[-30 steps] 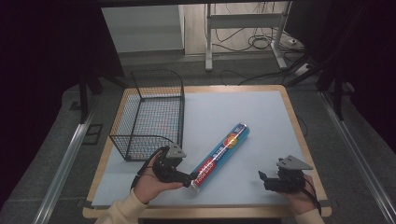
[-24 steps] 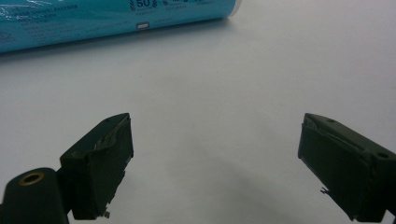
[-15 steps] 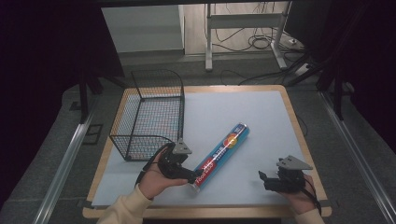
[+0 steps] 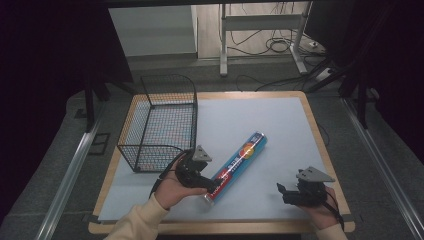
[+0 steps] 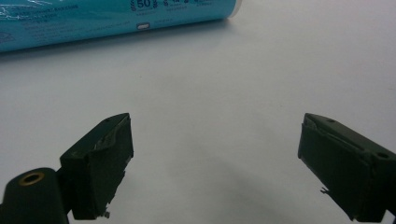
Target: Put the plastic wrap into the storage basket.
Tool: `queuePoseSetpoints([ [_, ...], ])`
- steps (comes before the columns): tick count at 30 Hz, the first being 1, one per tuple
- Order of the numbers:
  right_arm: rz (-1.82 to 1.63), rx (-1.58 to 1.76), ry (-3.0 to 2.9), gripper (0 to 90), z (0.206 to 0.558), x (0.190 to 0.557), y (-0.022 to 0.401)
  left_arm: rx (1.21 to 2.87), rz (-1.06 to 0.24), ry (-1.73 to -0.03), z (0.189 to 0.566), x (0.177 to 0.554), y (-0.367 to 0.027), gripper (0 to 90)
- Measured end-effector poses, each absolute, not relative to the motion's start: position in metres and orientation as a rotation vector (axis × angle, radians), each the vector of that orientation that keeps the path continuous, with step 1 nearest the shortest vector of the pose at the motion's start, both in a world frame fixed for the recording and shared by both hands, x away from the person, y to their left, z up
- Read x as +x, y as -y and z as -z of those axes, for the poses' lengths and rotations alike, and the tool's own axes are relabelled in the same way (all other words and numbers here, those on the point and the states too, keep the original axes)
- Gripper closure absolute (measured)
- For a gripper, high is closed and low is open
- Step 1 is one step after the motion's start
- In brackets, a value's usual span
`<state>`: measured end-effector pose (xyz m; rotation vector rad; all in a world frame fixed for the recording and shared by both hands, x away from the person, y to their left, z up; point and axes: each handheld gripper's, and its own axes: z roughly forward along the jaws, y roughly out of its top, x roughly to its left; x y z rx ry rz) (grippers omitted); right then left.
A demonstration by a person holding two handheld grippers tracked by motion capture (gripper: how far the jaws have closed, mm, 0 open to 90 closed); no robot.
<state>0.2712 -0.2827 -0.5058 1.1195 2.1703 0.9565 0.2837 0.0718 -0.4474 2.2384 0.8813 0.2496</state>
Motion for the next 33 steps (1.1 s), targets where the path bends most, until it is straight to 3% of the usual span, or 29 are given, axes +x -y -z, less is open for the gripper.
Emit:
queuePoseSetpoints([
  [33,-0.955,1.111,-2.177,10.7,0.506,0.271,0.282,2.366,-0.219,-0.922,0.456,0.327,-0.009,14.8],
])
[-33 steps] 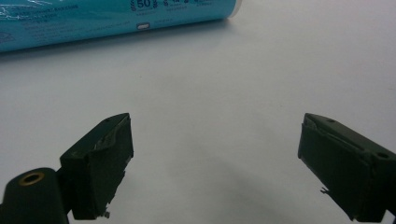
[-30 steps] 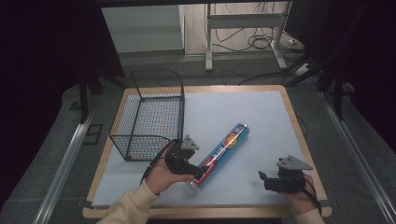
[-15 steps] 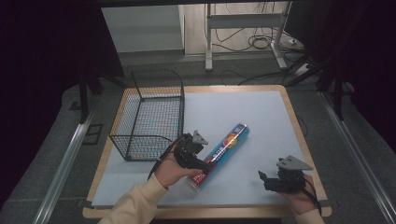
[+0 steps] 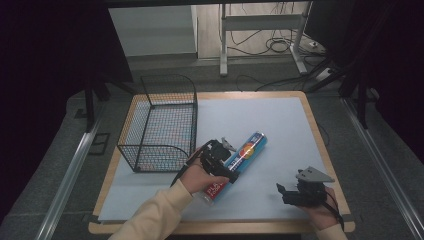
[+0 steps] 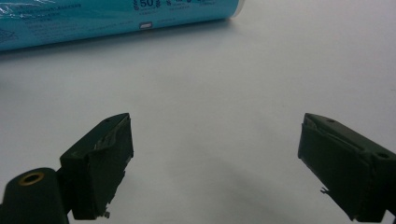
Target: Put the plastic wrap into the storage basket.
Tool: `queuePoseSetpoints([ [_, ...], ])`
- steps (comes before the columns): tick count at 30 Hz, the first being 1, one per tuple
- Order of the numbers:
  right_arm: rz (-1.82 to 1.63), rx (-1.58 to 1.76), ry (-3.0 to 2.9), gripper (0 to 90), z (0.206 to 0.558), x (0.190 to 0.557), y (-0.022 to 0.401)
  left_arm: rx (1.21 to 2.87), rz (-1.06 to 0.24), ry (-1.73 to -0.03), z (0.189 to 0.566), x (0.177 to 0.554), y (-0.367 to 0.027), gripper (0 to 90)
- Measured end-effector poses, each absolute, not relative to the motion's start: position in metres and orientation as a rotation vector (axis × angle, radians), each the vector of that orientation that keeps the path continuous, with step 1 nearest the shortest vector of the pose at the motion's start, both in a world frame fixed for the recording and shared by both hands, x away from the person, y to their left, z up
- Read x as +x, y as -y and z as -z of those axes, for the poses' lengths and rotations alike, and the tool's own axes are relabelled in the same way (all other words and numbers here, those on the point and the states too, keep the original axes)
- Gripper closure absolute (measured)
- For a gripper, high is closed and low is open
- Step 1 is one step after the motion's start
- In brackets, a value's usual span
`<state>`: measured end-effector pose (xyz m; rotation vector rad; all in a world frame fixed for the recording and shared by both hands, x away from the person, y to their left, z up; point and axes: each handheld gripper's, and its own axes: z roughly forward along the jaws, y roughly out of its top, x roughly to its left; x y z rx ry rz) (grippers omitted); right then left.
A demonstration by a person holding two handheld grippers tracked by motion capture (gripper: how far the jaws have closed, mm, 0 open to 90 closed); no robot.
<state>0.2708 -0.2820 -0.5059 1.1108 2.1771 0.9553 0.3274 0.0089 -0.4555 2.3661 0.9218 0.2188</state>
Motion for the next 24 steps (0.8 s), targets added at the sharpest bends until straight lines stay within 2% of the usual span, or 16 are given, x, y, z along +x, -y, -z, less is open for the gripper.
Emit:
queuePoseSetpoints([
  [24,-0.963,1.107,-2.180,10.6,0.506,0.271,0.282,2.515,-0.172,-1.017,0.486,0.369,0.032,14.6],
])
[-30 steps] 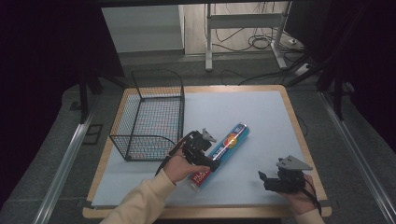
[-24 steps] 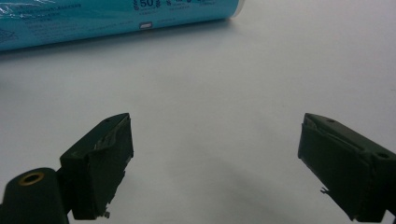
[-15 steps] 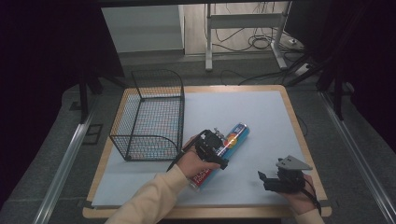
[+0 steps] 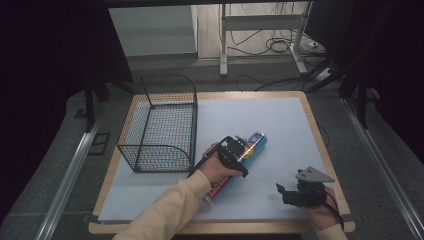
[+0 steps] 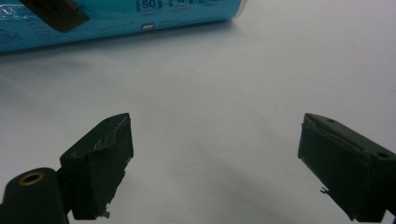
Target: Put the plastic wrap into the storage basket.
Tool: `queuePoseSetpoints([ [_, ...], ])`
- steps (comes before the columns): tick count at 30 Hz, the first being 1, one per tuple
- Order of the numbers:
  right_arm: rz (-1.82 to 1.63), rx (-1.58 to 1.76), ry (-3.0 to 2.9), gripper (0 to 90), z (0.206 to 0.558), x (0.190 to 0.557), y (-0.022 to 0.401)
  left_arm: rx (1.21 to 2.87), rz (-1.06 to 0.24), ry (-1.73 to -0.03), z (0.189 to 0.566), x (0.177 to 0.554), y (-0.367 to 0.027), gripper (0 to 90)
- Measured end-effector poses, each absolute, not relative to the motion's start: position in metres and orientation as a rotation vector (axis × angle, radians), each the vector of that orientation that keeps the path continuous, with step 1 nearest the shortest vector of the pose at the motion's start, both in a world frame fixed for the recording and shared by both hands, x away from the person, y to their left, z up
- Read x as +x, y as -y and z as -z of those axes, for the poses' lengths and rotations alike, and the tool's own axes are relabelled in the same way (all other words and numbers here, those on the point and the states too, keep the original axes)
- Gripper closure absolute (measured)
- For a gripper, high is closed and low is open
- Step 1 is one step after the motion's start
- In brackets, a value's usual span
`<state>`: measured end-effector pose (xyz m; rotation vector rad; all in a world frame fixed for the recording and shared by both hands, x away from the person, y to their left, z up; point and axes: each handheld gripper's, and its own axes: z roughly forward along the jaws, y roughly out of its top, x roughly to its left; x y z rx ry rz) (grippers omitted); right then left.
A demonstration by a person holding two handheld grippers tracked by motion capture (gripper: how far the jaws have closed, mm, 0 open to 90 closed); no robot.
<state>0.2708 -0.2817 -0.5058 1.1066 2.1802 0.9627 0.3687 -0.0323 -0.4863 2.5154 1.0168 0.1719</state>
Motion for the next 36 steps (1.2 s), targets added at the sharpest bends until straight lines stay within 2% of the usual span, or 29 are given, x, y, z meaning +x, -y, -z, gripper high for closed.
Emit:
queuePoseSetpoints([
  [7,-0.962,1.106,-2.181,10.7,0.506,0.271,0.282,2.564,-0.147,-1.038,0.495,0.374,0.036,17.1],
  [11,-0.962,1.109,-2.179,10.7,0.506,0.271,0.282,2.577,-0.151,-1.049,0.496,0.374,0.037,22.6],
  [18,-0.959,1.108,-2.179,10.7,0.506,0.271,0.282,2.585,-0.113,-1.060,0.499,0.377,0.038,23.9],
  [21,-0.956,1.111,-2.180,10.7,0.506,0.272,0.282,2.584,-0.114,-1.058,0.499,0.376,0.040,28.4],
  [36,-0.960,1.117,-2.171,10.7,0.505,0.272,0.284,2.579,-0.051,-1.062,0.496,0.378,0.037,30.1],
])
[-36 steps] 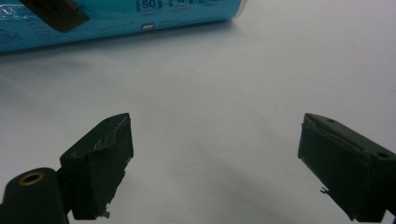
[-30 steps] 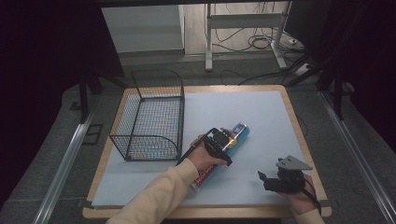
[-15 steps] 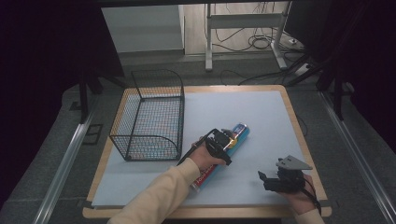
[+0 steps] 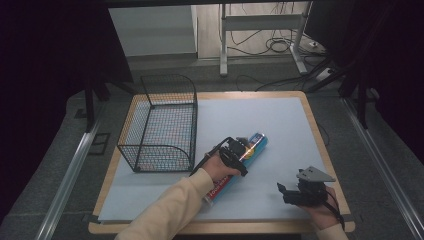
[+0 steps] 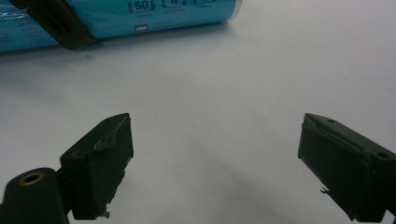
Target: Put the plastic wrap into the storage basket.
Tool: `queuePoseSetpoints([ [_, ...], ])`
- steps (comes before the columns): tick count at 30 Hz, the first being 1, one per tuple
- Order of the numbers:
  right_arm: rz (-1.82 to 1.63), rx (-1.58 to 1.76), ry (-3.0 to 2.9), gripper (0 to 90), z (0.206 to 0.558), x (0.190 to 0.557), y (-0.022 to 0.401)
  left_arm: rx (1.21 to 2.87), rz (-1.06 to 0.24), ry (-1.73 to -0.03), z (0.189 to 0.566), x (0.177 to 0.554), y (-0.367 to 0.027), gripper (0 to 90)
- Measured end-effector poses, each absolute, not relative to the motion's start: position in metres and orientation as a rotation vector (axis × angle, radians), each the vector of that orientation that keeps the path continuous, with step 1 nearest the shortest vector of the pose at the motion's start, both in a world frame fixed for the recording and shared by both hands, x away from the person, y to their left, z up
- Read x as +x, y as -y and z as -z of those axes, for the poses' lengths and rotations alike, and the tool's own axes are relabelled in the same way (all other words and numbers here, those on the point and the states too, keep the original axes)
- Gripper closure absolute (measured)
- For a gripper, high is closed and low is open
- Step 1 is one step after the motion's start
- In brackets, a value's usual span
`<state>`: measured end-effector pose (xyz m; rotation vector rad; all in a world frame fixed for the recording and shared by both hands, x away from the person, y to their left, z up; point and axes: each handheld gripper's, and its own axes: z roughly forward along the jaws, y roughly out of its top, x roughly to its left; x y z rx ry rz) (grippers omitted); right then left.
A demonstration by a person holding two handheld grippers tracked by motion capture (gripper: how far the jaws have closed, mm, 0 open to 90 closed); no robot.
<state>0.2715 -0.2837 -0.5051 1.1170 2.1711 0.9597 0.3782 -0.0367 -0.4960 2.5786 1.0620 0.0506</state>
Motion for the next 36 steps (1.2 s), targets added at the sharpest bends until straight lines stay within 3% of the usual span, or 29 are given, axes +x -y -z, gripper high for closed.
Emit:
queuePoseSetpoints([
  [36,-0.968,1.119,-2.153,10.7,0.503,0.271,0.285,2.497,-0.126,-0.971,0.426,0.377,0.016,31.5],
])
